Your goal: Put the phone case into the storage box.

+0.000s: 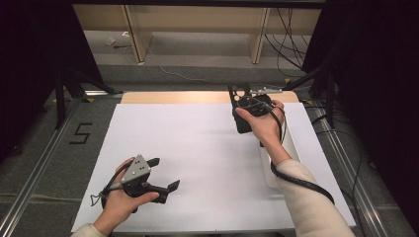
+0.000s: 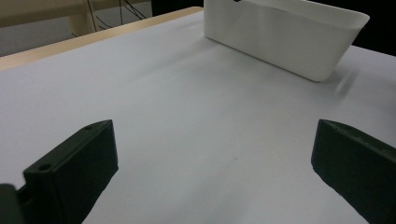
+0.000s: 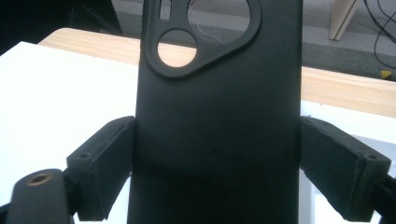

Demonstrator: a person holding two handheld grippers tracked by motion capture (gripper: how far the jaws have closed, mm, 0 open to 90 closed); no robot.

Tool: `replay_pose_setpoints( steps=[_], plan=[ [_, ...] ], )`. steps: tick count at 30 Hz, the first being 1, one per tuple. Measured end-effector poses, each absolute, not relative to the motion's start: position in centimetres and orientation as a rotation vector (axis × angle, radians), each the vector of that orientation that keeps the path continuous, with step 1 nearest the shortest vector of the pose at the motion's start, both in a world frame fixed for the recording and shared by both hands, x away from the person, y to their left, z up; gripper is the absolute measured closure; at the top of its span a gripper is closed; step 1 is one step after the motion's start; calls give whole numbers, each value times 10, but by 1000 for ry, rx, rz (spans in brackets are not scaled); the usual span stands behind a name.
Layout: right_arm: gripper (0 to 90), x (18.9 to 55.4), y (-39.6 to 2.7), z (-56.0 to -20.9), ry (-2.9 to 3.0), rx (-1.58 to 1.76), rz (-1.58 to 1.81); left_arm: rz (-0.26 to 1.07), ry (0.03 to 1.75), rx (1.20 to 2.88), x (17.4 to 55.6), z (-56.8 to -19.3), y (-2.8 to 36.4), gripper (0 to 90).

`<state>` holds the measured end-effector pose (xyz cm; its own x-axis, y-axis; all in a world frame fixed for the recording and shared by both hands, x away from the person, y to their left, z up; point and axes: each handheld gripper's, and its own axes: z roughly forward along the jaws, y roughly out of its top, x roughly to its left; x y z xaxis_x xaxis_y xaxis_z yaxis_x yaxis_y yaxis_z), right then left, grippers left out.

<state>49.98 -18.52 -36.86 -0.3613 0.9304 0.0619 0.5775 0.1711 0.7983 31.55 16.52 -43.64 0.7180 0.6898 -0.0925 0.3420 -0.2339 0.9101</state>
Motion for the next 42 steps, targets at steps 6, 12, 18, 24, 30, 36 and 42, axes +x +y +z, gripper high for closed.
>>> replay_pose_setpoints(
  steps=[6, 12, 18, 24, 30, 36, 42],
  plan=[
    [149, 500, -192, -368, 1994, 1435, 1053, 402, 807, 1841, 316, -436, 165, 0],
    [148, 501, -198, -367, 1980, 1441, 1049, 404, 806, 1839, 316, -437, 165, 0],
    [149, 502, -204, -366, 1967, 1454, 1043, 403, 806, 1840, 316, -436, 165, 0],
    [149, 503, -209, -365, 1953, 1463, 1040, 402, 807, 1841, 316, -437, 166, 1],
    [149, 503, -214, -365, 1943, 1472, 1034, 405, 809, 1838, 316, -437, 166, 1],
    [149, 504, -219, -365, 1933, 1484, 1030, 403, 810, 1839, 316, -437, 166, 0],
    [149, 504, -223, -365, 1927, 1491, 1021, 403, 810, 1839, 316, -437, 166, 1]
  ],
)
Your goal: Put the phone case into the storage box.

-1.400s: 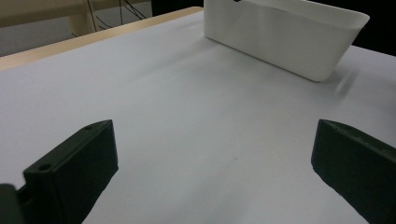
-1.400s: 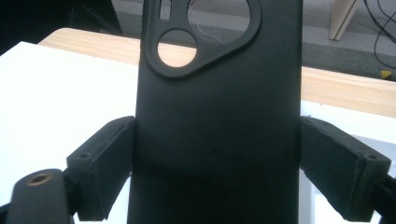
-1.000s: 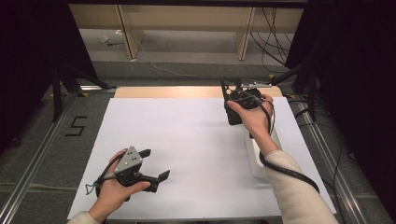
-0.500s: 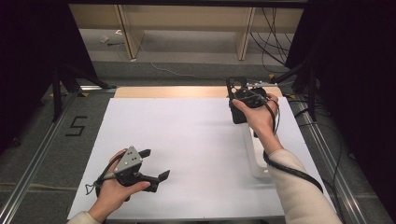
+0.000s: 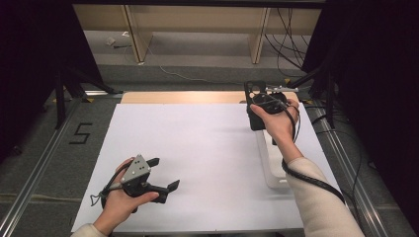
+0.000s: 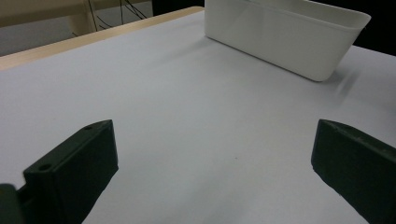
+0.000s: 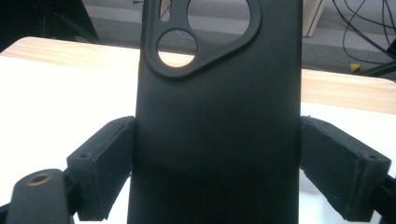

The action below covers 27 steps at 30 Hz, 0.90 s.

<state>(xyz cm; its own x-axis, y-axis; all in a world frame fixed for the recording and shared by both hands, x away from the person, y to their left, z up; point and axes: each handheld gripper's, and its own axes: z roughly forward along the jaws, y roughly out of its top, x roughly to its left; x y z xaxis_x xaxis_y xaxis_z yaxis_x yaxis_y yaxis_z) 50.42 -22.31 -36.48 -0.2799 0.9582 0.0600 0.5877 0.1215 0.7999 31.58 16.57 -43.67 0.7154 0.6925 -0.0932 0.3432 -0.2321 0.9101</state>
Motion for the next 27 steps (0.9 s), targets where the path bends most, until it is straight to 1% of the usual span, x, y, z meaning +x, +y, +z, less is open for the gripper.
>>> replay_pose_setpoints(
  steps=[27],
  plan=[
    [149, 507, -241, -365, 1891, 1522, 996, 402, 813, 1838, 316, -437, 166, 1]
  ],
)
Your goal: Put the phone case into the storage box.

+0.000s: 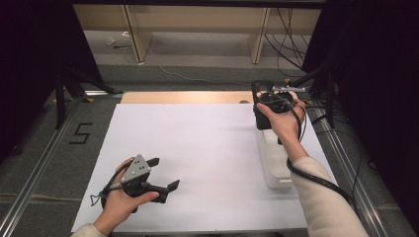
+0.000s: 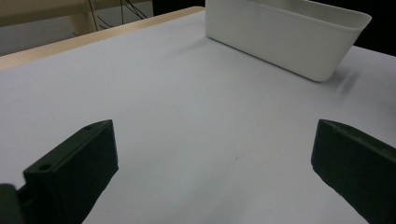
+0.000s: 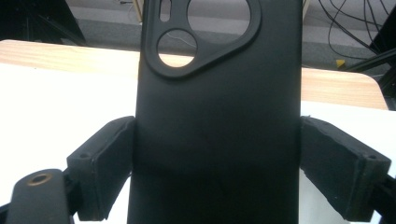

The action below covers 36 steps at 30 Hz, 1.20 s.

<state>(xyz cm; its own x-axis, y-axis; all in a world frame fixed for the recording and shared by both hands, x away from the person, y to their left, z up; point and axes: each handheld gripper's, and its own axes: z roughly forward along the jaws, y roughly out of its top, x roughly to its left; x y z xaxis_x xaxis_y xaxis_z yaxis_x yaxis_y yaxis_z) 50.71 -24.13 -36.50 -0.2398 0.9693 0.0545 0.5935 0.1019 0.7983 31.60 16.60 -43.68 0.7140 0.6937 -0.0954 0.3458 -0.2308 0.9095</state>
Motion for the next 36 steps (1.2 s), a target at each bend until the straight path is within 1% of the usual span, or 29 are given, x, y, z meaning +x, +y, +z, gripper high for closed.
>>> replay_pose_setpoints(
  steps=[36],
  plan=[
    [149, 512, -261, -371, 1854, 1560, 953, 402, 816, 1838, 316, -437, 166, 1]
  ],
)
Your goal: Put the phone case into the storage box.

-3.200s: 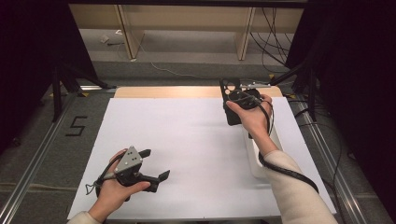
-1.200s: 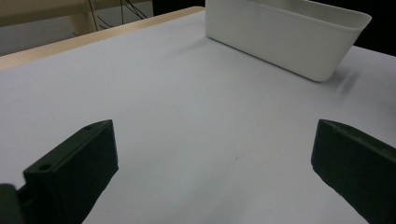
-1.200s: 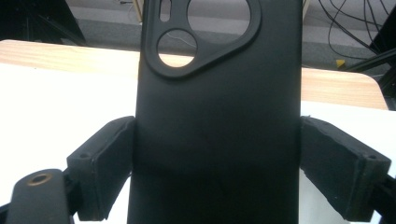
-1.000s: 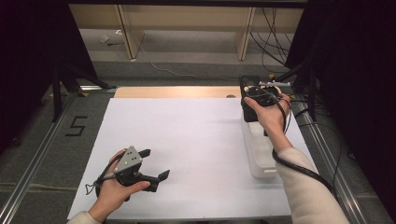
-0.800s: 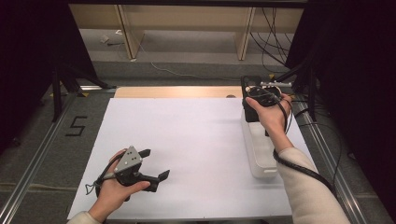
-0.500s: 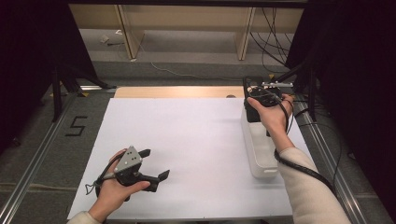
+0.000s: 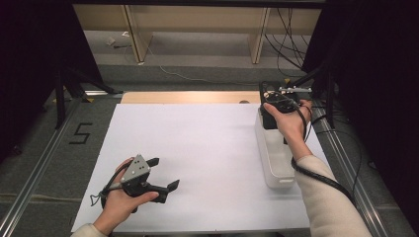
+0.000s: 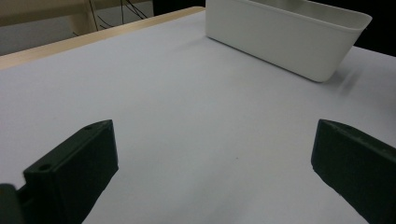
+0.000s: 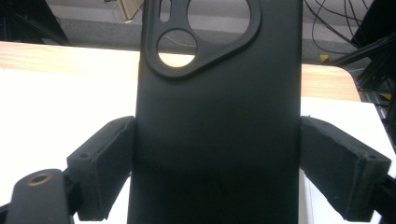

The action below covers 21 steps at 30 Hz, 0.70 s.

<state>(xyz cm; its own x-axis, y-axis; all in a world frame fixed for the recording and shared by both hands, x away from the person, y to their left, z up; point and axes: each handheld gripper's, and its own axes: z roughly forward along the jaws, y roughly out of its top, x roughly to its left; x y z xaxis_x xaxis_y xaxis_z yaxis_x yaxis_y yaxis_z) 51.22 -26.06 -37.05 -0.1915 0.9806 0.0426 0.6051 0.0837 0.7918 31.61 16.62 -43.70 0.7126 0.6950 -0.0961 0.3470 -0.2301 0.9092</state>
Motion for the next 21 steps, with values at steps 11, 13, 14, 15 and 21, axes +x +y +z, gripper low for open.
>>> replay_pose_setpoints(
  steps=[11, 13, 14, 15, 21],
  plan=[
    [148, 514, -263, -375, 1851, 1565, 938, 402, 815, 1837, 316, -437, 166, 1],
    [148, 514, -263, -375, 1849, 1564, 937, 402, 816, 1837, 316, -437, 166, 1],
    [148, 514, -263, -375, 1846, 1564, 937, 402, 816, 1837, 316, -437, 166, 1],
    [148, 515, -263, -376, 1845, 1561, 936, 402, 816, 1837, 316, -437, 166, 1],
    [148, 515, -264, -377, 1848, 1564, 928, 402, 816, 1837, 316, -437, 166, 1]
  ],
)
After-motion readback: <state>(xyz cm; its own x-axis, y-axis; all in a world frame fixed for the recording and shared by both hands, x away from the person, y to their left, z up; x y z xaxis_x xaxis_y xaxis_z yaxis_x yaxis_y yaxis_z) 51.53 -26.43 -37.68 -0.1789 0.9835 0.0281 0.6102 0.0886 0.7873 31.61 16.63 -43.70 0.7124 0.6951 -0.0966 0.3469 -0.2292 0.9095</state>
